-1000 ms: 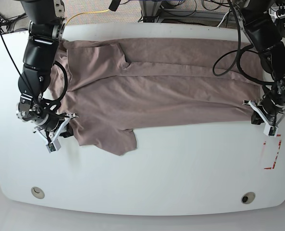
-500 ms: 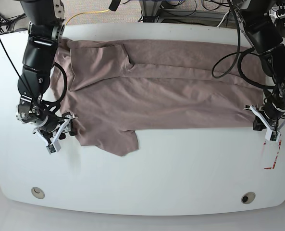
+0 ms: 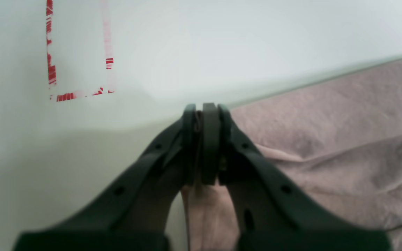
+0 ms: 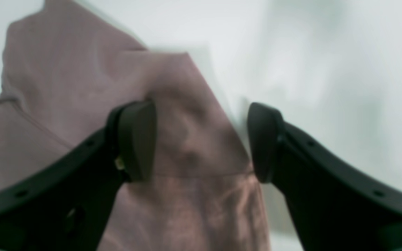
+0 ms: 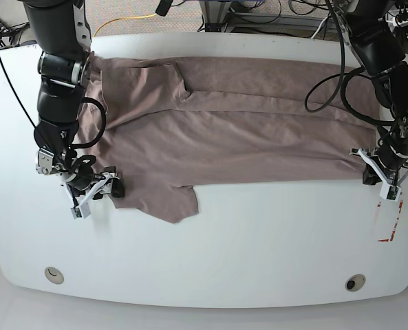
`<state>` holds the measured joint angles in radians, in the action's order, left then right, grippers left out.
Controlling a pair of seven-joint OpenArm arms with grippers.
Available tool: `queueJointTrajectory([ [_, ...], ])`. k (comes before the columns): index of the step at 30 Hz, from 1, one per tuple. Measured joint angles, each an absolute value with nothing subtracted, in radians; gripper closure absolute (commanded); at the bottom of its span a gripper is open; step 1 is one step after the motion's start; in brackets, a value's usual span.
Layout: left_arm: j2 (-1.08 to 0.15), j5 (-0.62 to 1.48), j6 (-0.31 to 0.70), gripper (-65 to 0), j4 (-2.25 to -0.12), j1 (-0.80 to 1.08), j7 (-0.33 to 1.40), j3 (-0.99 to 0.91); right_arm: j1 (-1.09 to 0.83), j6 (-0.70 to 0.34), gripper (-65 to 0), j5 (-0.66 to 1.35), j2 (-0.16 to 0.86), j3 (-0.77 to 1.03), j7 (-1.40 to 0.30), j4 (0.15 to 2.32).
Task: Fold the T-shirt properly
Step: 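Fold the held hem side over onto the shirt's collar side with both grippers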
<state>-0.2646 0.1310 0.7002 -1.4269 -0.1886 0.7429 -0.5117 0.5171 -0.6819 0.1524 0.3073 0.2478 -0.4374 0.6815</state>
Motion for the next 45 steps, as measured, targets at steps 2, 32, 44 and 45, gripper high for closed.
queueJointTrajectory([
  [2,-0.264,0.131,0.700,0.0,-1.427,-0.189,0.743,-0.513,0.522,-0.686,-39.3,0.123,0.304,0.248,-0.438,0.682],
  [32,-0.266,0.139,0.701,0.0,-1.431,-0.187,0.741,-0.516,0.371,-0.697,0.0,0.118,0.271,0.255,-0.785,1.274],
  [44,-0.262,0.136,0.702,0.0,-1.431,-0.178,0.741,-0.541,0.191,-0.699,0.0,0.135,0.250,0.300,-1.011,1.638],
  [45,-0.260,0.142,0.702,0.0,-1.432,-0.171,0.738,-0.565,0.172,-0.700,0.0,0.134,0.240,0.329,-1.026,1.665],
])
